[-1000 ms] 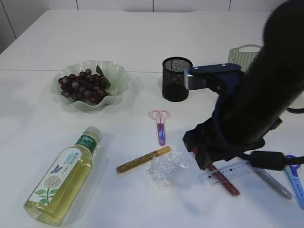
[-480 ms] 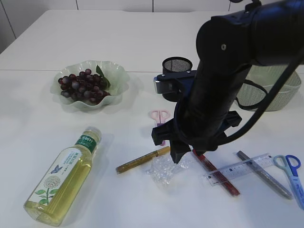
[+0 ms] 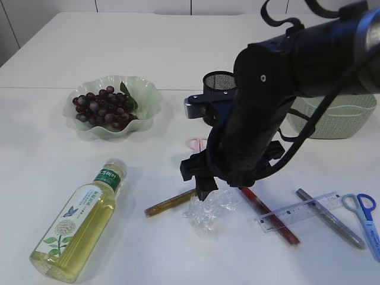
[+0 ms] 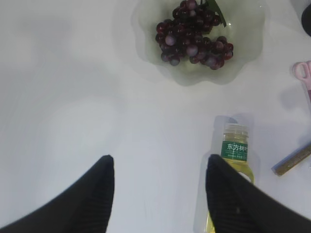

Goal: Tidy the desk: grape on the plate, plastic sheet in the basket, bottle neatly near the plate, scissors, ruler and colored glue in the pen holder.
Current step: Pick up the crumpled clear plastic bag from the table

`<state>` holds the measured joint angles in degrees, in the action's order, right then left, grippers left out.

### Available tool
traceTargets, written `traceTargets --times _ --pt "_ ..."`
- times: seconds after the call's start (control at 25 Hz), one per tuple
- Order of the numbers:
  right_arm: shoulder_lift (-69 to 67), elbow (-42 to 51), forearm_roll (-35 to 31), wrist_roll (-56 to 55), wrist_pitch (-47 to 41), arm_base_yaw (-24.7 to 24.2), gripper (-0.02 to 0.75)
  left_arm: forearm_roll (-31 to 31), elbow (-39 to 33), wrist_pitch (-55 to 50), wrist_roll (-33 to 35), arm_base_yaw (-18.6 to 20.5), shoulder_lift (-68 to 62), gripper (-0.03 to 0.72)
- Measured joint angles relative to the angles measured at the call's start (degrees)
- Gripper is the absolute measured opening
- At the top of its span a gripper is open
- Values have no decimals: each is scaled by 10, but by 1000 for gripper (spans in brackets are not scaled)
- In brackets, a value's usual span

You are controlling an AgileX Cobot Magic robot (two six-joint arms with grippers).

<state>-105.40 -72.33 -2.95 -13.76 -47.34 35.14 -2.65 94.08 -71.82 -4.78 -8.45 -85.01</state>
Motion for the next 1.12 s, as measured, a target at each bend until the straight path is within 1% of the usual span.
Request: traceTargets --times 0.4,0.64,1.12 --pt "-37 -1 -44 0 14 0 596 0 0 0 0 0 0 435" --pt "-66 -22 -105 19 21 0 595 0 0 0 0 0 0 435" --pt "-103 -28 -109 23 28 0 594 -9 0 0 0 0 0 435"
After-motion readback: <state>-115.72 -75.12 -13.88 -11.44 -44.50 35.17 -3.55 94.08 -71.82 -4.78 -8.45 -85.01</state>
